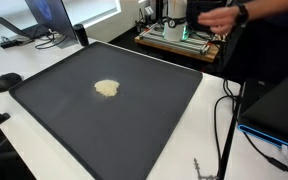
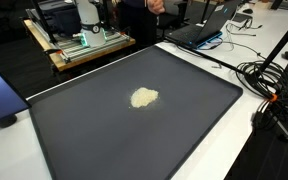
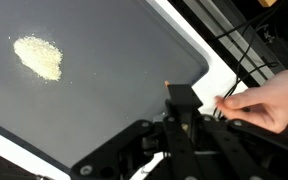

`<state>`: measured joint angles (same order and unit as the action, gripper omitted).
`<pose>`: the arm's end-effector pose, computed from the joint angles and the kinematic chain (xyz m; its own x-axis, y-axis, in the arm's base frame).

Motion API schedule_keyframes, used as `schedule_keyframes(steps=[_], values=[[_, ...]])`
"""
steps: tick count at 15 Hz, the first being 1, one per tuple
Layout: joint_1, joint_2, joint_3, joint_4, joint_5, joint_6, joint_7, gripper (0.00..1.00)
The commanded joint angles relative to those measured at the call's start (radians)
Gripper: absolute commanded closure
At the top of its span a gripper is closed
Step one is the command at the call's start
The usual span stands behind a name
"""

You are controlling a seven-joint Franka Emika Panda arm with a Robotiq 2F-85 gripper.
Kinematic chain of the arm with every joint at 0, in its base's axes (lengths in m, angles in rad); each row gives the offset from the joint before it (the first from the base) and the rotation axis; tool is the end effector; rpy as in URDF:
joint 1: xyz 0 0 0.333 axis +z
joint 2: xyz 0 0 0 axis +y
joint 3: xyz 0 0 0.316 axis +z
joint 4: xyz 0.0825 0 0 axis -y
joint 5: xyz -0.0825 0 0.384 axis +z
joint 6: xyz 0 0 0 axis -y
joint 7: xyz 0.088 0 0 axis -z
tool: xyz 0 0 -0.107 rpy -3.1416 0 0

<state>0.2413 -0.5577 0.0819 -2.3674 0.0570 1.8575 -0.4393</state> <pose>0.3661 0.1313 0.5306 0.7400 0.6709 0.0472 0.6714 -0.7411 0.0089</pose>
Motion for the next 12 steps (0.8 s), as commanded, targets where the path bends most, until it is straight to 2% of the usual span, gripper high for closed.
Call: schedule_keyframes(steps=[1, 7, 12], values=[[-0.004, 0.017, -0.015, 0.041, -0.012, 0.009, 0.006, 0.97], [-0.089, 0.137, -0.024, 0.159, -0.062, 0.018, 0.115, 0.97], [-0.158, 0.259, 0.009, 0.254, -0.222, -0.012, 0.268, 0.97]])
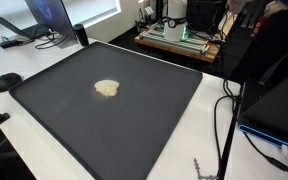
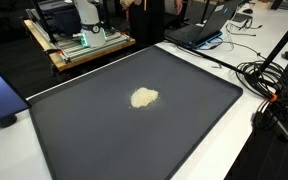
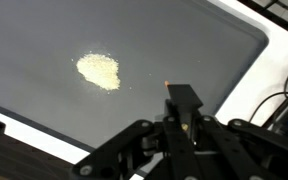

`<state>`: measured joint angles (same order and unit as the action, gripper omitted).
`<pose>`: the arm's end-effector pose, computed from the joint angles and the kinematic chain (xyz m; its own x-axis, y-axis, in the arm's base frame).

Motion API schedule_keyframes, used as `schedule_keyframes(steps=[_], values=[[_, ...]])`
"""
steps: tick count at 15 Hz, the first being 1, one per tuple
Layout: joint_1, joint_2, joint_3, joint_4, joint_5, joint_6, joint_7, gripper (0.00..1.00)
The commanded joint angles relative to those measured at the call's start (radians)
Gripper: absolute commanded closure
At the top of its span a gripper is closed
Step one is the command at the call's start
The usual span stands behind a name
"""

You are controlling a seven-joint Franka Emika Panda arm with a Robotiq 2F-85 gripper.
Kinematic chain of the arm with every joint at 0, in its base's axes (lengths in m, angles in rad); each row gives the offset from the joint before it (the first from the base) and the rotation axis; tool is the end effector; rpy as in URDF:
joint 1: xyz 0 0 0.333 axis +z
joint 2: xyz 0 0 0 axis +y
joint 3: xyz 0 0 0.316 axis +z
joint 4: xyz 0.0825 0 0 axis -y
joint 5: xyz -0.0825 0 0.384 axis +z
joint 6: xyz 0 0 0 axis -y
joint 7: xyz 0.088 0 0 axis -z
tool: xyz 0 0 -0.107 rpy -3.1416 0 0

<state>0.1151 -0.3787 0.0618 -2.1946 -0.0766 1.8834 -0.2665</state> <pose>0.4411 0.0759 0.5431 0.8941 0.4463 0.0375 0.4402 -0.8911 0.1108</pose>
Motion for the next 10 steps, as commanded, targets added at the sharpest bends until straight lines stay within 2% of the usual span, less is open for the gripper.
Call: schedule_keyframes(steps=[1, 3, 7, 8, 10], values=[[-0.038, 0.105, 0.035, 0.102, -0.124, -0.05, 0.125, 0.97], [-0.034, 0.157, 0.047, 0.146, -0.174, -0.073, 0.149, 0.97], [0.017, 0.16, 0.051, 0.12, -0.127, 0.013, 0.022, 0.97], [0.003, 0.167, 0.048, 0.122, -0.14, -0.011, 0.075, 0.87], [0.018, 0.169, 0.054, 0.122, -0.139, 0.002, 0.056, 0.87]])
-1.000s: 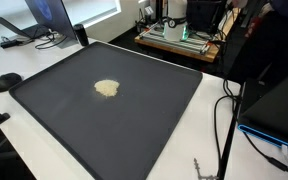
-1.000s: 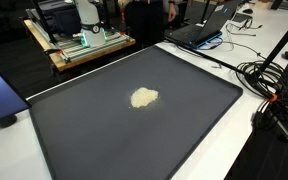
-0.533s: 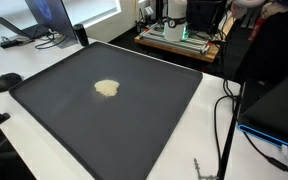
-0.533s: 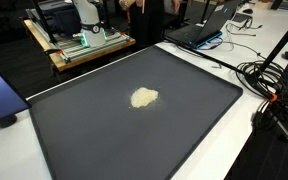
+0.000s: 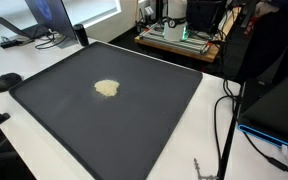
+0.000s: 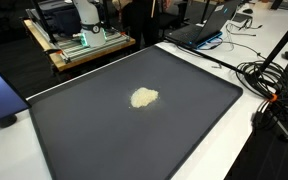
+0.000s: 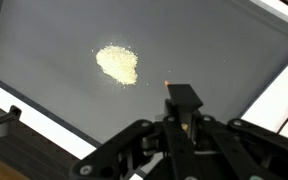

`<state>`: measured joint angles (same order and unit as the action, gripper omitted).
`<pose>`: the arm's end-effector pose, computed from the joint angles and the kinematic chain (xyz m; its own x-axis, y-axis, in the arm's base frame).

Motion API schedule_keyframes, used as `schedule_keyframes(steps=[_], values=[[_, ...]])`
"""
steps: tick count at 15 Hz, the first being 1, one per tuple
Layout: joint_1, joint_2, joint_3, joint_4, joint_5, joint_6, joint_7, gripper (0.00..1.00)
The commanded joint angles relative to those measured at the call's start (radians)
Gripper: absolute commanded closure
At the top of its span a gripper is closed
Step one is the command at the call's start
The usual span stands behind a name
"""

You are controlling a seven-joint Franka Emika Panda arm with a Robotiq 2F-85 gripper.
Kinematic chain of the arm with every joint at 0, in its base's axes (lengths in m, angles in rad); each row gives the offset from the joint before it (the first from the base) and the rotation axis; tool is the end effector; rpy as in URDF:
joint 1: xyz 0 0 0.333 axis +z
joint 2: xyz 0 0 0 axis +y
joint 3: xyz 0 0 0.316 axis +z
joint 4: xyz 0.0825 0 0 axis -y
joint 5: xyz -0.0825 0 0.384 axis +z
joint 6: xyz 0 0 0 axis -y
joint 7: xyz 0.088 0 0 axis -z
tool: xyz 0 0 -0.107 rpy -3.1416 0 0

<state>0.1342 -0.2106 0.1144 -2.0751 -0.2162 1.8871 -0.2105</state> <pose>0.4850 0.1101 0.5234 0.8682 0.4950 -0.0353 0.4894 -0.8422 0.2261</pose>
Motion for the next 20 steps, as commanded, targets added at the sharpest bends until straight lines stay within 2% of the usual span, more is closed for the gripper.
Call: schedule_keyframes(steps=[1, 12, 13, 20], values=[[0.0, 0.0, 0.002, 0.002, 0.0, -0.002, -0.004, 0.87], [0.0, 0.0, 0.001, 0.002, 0.0, -0.001, -0.014, 0.87], [-0.003, 0.036, 0.004, 0.038, -0.001, -0.005, 0.011, 0.97], [0.019, 0.399, 0.046, 0.372, -0.087, -0.189, 0.273, 0.97]])
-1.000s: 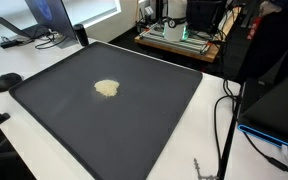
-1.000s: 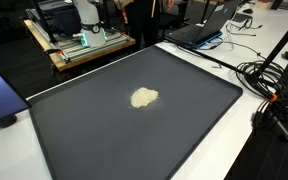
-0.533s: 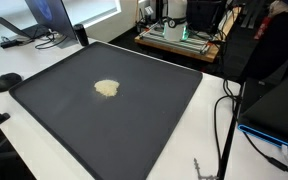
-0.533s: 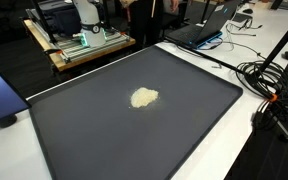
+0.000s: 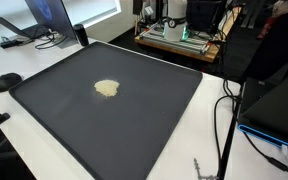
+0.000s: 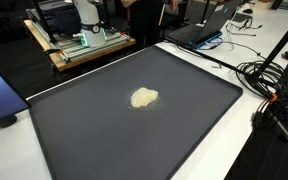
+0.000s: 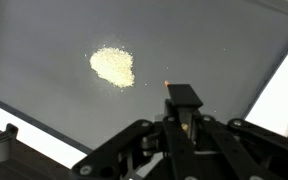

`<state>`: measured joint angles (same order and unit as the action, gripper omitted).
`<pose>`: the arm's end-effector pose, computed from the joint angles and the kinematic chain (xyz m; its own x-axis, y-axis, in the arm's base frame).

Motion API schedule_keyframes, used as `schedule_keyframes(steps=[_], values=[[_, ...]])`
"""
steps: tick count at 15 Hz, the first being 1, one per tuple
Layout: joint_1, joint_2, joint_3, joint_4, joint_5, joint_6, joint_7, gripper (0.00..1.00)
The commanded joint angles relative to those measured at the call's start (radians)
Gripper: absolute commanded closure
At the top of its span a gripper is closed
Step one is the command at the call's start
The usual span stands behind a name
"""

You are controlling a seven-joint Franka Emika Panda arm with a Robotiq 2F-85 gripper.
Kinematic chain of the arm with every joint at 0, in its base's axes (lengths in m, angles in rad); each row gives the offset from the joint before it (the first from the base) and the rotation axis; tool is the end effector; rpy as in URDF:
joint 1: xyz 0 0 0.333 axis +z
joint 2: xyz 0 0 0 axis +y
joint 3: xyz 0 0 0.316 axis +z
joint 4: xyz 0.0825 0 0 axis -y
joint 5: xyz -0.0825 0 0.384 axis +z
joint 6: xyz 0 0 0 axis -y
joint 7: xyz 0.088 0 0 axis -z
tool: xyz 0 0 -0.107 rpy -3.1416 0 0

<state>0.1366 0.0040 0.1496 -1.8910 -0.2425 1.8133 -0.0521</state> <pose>0.5369 0.1372 0.4930 0.9183 0.3830 -0.0999 0.3958 -0.8911 0.2222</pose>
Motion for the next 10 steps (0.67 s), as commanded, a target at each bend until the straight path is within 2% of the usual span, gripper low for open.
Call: schedule_keyframes(steps=[1, 2, 5, 7, 10], values=[[0.029, 0.244, 0.008, 0.238, -0.07, -0.154, 0.161, 0.97], [0.046, 0.295, -0.002, 0.278, -0.119, -0.164, 0.229, 0.97], [0.098, 0.449, -0.028, 0.419, -0.155, -0.245, 0.331, 0.97], [0.136, 0.535, -0.054, 0.502, -0.18, -0.224, 0.426, 0.97], [0.185, 0.641, -0.101, 0.611, -0.216, -0.222, 0.495, 0.97]])
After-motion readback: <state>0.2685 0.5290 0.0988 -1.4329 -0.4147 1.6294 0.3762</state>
